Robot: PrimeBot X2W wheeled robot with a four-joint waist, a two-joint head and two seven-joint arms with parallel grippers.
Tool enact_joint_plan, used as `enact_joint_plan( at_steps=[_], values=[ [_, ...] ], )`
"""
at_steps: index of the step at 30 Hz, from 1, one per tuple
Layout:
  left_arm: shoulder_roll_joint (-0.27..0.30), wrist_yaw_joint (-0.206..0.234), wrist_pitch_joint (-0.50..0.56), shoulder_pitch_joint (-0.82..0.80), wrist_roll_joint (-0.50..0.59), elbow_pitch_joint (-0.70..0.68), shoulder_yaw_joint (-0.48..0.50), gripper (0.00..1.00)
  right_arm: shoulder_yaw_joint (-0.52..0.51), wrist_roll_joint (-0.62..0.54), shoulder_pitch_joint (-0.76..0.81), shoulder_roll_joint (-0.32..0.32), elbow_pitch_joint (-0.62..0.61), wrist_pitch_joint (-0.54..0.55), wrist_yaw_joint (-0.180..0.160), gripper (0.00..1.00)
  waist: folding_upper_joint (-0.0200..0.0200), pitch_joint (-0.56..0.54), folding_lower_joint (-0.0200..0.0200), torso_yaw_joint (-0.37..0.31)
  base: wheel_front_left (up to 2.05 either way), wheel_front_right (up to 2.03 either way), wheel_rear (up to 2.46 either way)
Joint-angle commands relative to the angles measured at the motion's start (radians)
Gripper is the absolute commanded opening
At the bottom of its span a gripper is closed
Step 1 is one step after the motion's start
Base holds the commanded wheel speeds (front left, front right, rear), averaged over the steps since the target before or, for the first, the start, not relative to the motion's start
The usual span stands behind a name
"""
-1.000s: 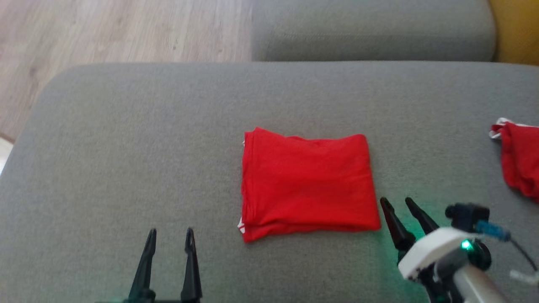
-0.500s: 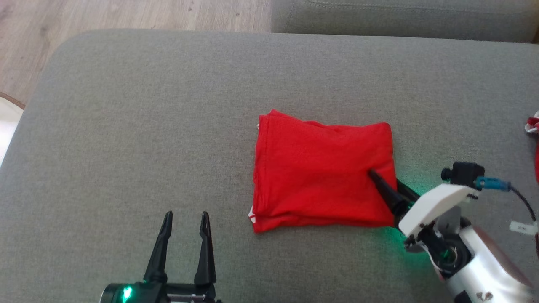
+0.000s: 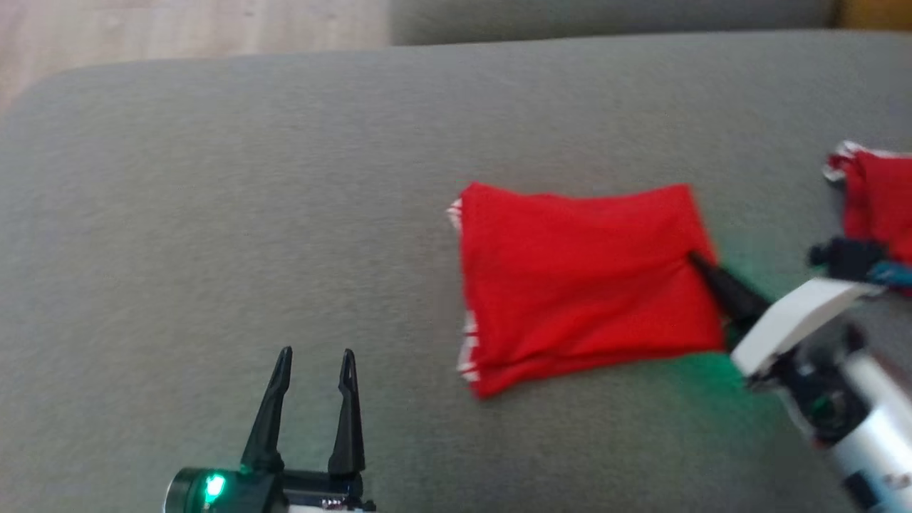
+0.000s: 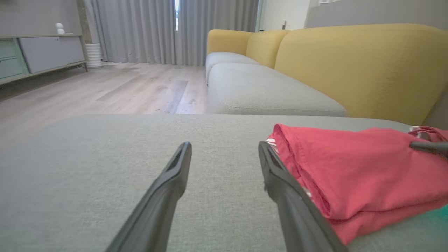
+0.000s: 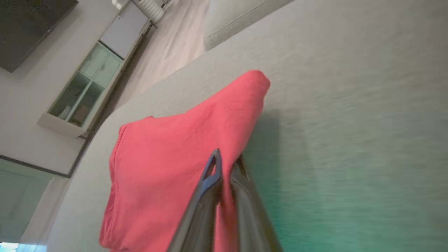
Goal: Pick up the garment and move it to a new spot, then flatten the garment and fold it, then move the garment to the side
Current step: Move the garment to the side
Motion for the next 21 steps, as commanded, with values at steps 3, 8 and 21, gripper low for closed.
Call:
enact_joint_plan(
  at_steps=[3, 8, 21],
  values=[
    [-0.008, -0.007, -0.008, -0.061, 0.022, -0.038, 0.041, 1.00, 0.000, -0.001, -0.077, -0.123, -0.073, -0.008, -0.001, 0.00, 0.0000, 0.073, 0.0000, -0.107, 0.00, 0.00, 0.00],
    [-0.008, -0.019, -0.008, -0.101, 0.053, -0.035, 0.055, 1.00, -0.012, -0.012, -0.144, -0.246, -0.099, -0.009, -0.001, 0.00, 0.0000, 0.134, 0.0000, -0.185, 0.00, 0.00, 0.00],
    [-0.006, -0.053, -0.008, -0.171, 0.089, -0.060, 0.068, 1.00, -0.070, -0.058, -0.252, -0.439, -0.095, -0.016, -0.001, 0.00, 0.0000, 0.232, 0.0000, -0.241, 0.00, 0.00, 0.00]
  ],
)
